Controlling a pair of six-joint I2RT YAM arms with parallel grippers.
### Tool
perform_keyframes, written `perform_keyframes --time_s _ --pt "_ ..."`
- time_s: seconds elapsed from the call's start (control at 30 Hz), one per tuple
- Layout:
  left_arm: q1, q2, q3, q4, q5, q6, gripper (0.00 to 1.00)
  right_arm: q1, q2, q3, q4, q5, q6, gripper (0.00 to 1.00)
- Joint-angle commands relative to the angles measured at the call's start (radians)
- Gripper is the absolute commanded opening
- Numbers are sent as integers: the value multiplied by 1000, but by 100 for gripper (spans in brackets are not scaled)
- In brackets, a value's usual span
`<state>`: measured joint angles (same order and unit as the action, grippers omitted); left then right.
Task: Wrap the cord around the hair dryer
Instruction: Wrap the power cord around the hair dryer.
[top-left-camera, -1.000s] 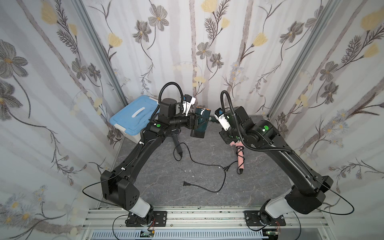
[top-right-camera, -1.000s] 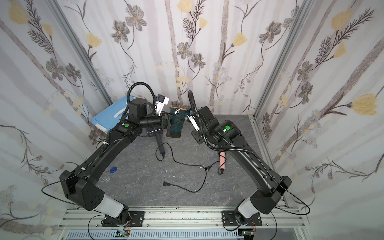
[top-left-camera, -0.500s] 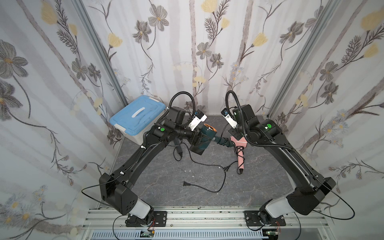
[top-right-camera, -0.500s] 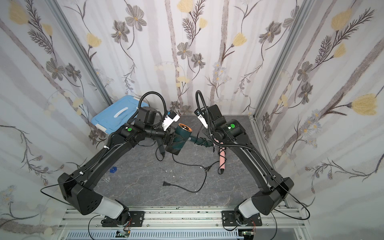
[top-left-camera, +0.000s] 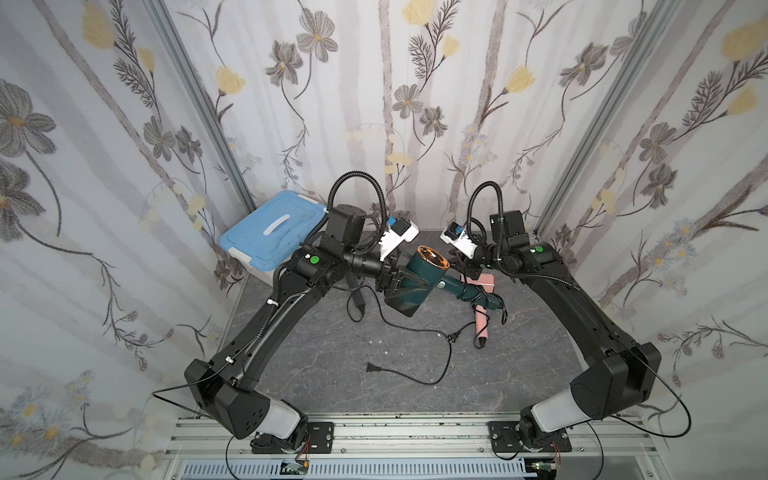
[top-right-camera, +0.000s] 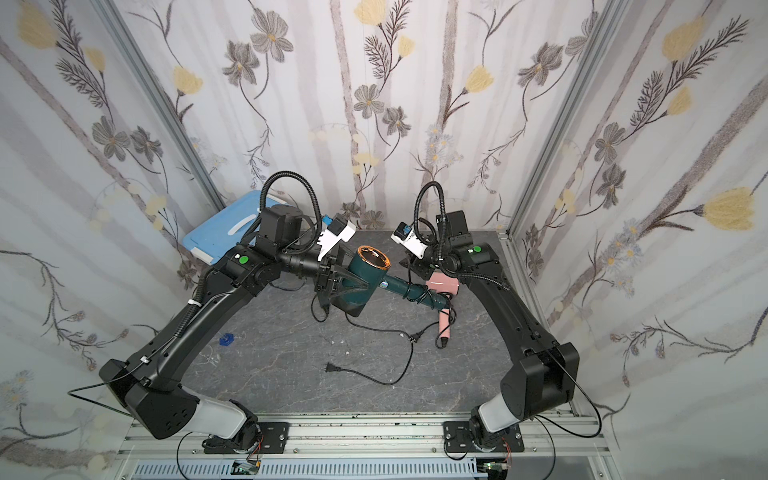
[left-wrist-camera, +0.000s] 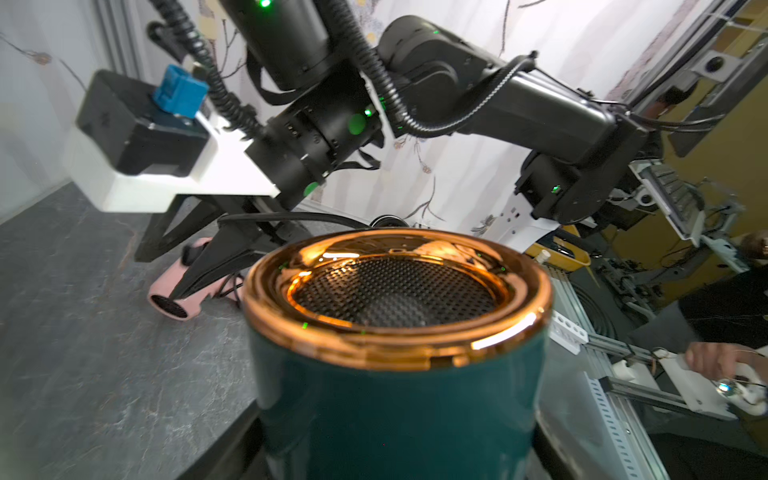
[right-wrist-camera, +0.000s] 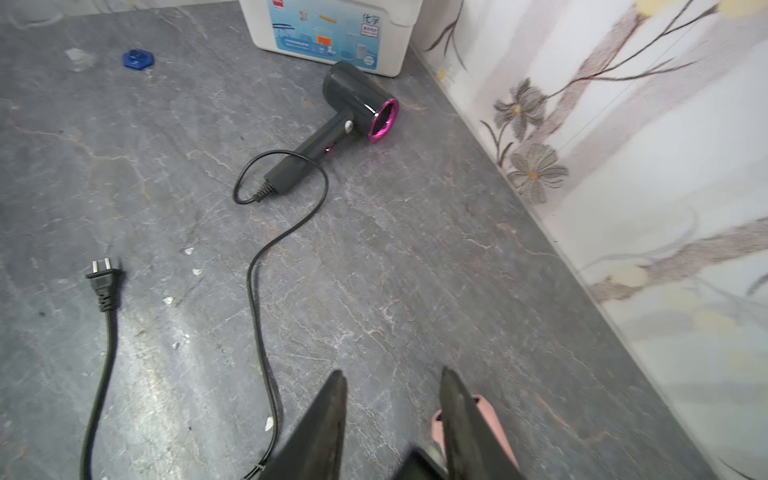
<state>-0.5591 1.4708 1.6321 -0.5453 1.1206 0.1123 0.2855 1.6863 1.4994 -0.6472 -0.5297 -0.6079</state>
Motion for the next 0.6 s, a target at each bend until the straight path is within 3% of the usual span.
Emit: perform_keyframes --time_s 0.0,0.23,0.4,0.57 --pt "25 15 -2 219 154 -130 0 -29 -10 -51 30 -256 -12 50" --pt "85 46 -45 464 192 -335 0 -133 -85 -285 223 -556 104 54" --pt "115 57 -78 655 176 -489 0 -138 -163 -408 324 -583 177 47" --pt "128 71 -83 743 165 -567 0 -144 -217 -476 388 -564 230 57"
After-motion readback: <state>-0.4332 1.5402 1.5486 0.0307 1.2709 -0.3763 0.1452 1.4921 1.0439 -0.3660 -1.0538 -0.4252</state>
